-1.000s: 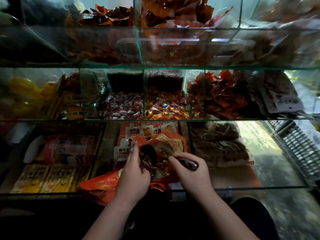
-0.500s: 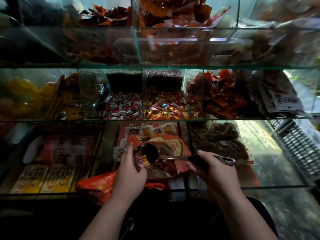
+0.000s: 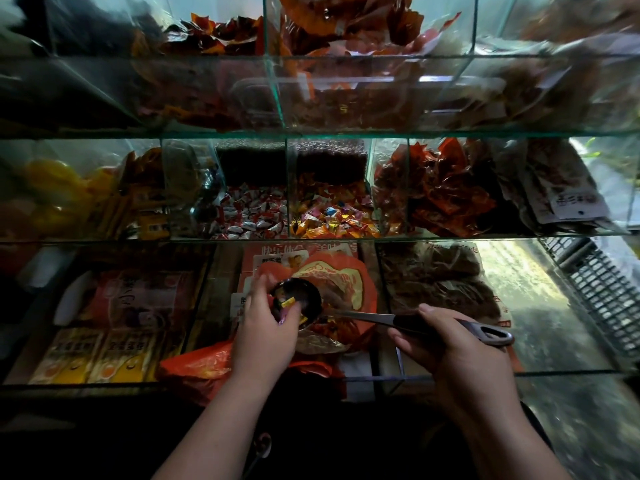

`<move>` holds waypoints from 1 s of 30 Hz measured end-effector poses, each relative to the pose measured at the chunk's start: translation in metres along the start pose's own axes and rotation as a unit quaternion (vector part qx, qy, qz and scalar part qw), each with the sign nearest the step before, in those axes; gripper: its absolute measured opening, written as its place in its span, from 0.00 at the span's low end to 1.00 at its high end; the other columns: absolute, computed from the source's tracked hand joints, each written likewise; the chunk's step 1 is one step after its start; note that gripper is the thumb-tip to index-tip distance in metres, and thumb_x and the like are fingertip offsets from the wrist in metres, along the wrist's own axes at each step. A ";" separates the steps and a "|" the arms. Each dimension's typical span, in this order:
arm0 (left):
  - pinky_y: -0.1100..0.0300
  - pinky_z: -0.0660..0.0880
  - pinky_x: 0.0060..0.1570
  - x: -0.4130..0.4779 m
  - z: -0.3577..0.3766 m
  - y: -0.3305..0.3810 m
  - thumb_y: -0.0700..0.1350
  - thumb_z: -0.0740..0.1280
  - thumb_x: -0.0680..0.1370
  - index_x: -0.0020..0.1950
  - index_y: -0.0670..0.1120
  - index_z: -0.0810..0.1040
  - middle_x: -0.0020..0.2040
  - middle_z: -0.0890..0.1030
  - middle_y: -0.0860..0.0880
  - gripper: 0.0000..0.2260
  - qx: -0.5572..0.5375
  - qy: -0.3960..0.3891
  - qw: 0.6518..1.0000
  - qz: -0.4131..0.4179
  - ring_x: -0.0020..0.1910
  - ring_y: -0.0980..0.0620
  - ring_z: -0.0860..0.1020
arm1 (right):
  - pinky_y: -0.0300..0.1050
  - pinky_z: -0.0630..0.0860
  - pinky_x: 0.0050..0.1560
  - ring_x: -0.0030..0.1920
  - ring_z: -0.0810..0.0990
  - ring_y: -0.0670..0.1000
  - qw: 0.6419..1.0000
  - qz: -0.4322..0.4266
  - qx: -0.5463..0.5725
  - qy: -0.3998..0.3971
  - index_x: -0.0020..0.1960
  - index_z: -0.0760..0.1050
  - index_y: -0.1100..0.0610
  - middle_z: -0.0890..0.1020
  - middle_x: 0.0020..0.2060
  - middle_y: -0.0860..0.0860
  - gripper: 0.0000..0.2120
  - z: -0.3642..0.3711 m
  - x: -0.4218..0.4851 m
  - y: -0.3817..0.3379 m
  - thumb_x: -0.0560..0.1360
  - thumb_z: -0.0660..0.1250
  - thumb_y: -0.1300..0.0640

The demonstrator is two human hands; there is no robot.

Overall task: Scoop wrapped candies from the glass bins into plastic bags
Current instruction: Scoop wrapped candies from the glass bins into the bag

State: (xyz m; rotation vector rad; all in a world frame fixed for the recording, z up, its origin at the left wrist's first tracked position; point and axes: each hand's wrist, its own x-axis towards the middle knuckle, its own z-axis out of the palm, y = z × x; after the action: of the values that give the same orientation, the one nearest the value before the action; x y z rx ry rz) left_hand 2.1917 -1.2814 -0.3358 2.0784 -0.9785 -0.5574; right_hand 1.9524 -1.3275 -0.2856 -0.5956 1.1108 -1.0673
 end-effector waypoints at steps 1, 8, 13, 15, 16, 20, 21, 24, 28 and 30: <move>0.51 0.65 0.70 0.001 0.000 0.001 0.57 0.68 0.79 0.81 0.53 0.58 0.78 0.63 0.51 0.34 -0.004 0.000 1.000 -0.001 0.76 0.48 0.64 | 0.52 0.85 0.43 0.45 0.87 0.69 1.000 0.000 -0.003 -0.003 0.40 0.86 0.60 0.86 0.42 0.68 0.04 0.000 0.000 -0.002 0.68 0.77 0.59; 0.47 0.72 0.67 0.011 0.002 0.009 0.57 0.67 0.80 0.74 0.52 0.72 0.72 0.69 0.48 0.24 -0.020 0.028 0.999 -0.041 0.70 0.44 0.71 | 0.51 0.85 0.41 0.43 0.87 0.70 1.000 -0.025 -0.012 -0.012 0.38 0.86 0.59 0.86 0.39 0.67 0.05 0.008 -0.009 -0.006 0.72 0.76 0.62; 0.58 0.72 0.58 0.012 0.008 0.011 0.53 0.66 0.82 0.65 0.46 0.81 0.63 0.76 0.49 0.16 -0.046 0.110 0.991 -0.059 0.62 0.47 0.76 | 0.52 0.85 0.42 0.43 0.87 0.69 1.000 -0.008 -0.009 -0.015 0.38 0.86 0.59 0.86 0.41 0.66 0.03 0.010 -0.016 -0.008 0.68 0.78 0.60; 0.67 0.68 0.51 0.010 0.009 0.012 0.50 0.64 0.83 0.62 0.45 0.83 0.55 0.77 0.54 0.13 -0.050 0.138 0.989 -0.031 0.58 0.51 0.77 | 0.52 0.85 0.42 0.44 0.87 0.69 1.000 -0.002 -0.009 -0.009 0.38 0.86 0.59 0.87 0.41 0.66 0.03 0.009 -0.017 -0.009 0.68 0.78 0.60; 0.71 0.66 0.49 0.009 0.009 0.013 0.48 0.64 0.83 0.60 0.46 0.83 0.54 0.76 0.57 0.12 -0.052 0.145 0.988 -0.008 0.58 0.52 0.77 | 0.52 0.85 0.42 0.44 0.87 0.69 1.000 0.001 -0.007 -0.007 0.37 0.86 0.58 0.87 0.40 0.66 0.04 0.009 -0.018 -0.010 0.71 0.77 0.60; 0.73 0.64 0.61 0.003 0.014 0.014 0.43 0.62 0.84 0.50 0.52 0.80 0.73 0.71 0.56 0.08 -0.062 0.142 0.985 0.074 0.72 0.57 0.67 | 0.52 0.85 0.42 0.44 0.87 0.69 1.000 0.004 0.005 0.007 0.35 0.86 0.57 0.87 0.39 0.65 0.11 0.008 -0.020 -0.016 0.75 0.73 0.62; 0.75 0.62 0.61 0.001 0.015 0.014 0.42 0.61 0.84 0.50 0.53 0.77 0.76 0.66 0.56 0.08 -0.061 0.131 0.986 0.085 0.73 0.59 0.65 | 0.51 0.85 0.41 0.44 0.87 0.69 1.000 0.000 0.009 0.009 0.35 0.86 0.57 0.87 0.38 0.65 0.12 0.009 -0.022 -0.018 0.76 0.72 0.62; 0.72 0.66 0.61 -0.004 0.016 0.011 0.40 0.58 0.84 0.71 0.52 0.71 0.74 0.70 0.56 0.16 -0.038 0.090 0.990 0.104 0.74 0.59 0.65 | 0.49 0.85 0.38 0.43 0.87 0.68 0.999 -0.013 0.022 0.022 0.39 0.83 0.62 0.86 0.38 0.64 0.09 0.011 -0.029 -0.028 0.77 0.71 0.63; 0.67 0.49 0.76 -0.007 0.016 0.009 0.39 0.56 0.85 0.69 0.42 0.71 0.80 0.62 0.54 0.14 -0.029 0.072 0.987 0.140 0.77 0.69 0.47 | 0.47 0.85 0.37 0.41 0.88 0.67 0.999 -0.027 0.022 0.022 0.39 0.82 0.61 0.86 0.37 0.65 0.09 0.012 -0.042 -0.041 0.78 0.70 0.62; 0.64 0.44 0.77 -0.009 0.017 0.014 0.39 0.56 0.85 0.66 0.42 0.73 0.79 0.61 0.56 0.11 -0.026 0.077 0.982 0.168 0.75 0.73 0.44 | 0.47 0.85 0.36 0.40 0.88 0.67 0.999 -0.037 0.025 0.029 0.37 0.83 0.60 0.86 0.36 0.63 0.11 0.012 -0.046 -0.047 0.78 0.69 0.63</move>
State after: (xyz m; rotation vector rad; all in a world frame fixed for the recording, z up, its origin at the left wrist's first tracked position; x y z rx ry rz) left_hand 2.1684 -1.2880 -0.3349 1.8262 -1.1773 -0.2397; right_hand 1.9430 -1.3057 -0.2231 -0.5735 1.1156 -1.1790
